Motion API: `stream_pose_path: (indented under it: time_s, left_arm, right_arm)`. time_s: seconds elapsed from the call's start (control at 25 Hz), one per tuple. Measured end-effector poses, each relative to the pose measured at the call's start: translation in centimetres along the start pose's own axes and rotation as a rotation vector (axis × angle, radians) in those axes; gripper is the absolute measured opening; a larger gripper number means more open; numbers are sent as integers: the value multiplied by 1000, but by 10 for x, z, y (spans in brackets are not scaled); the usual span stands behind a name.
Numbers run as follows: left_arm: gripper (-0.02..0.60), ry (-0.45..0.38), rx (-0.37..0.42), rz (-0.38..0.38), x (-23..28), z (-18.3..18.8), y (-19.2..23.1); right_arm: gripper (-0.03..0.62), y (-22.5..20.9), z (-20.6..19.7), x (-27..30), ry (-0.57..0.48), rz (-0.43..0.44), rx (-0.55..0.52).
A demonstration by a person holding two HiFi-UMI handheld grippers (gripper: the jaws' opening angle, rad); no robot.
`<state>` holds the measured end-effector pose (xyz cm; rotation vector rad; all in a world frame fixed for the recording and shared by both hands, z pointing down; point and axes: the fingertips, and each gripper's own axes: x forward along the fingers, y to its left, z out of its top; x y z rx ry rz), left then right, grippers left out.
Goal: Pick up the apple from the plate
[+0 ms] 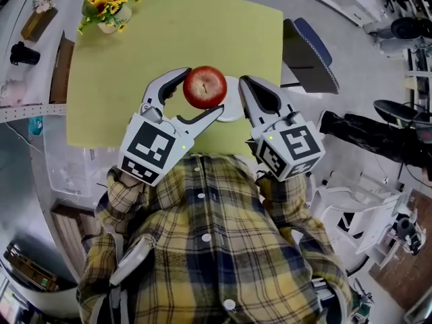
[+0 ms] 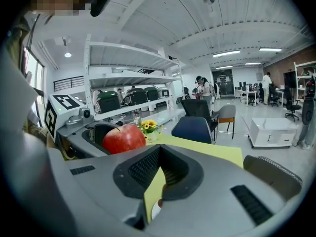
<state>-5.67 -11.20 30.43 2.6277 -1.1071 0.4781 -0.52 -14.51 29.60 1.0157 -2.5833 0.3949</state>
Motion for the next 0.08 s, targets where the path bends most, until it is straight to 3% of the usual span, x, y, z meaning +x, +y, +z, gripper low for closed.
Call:
stream_pose_path:
  time_s: [0.08]
  left_arm:
    - [388,-3,4,0,1,1,0]
  right_arm:
    - [-3,-2,0,-1,-1,-3,-3]
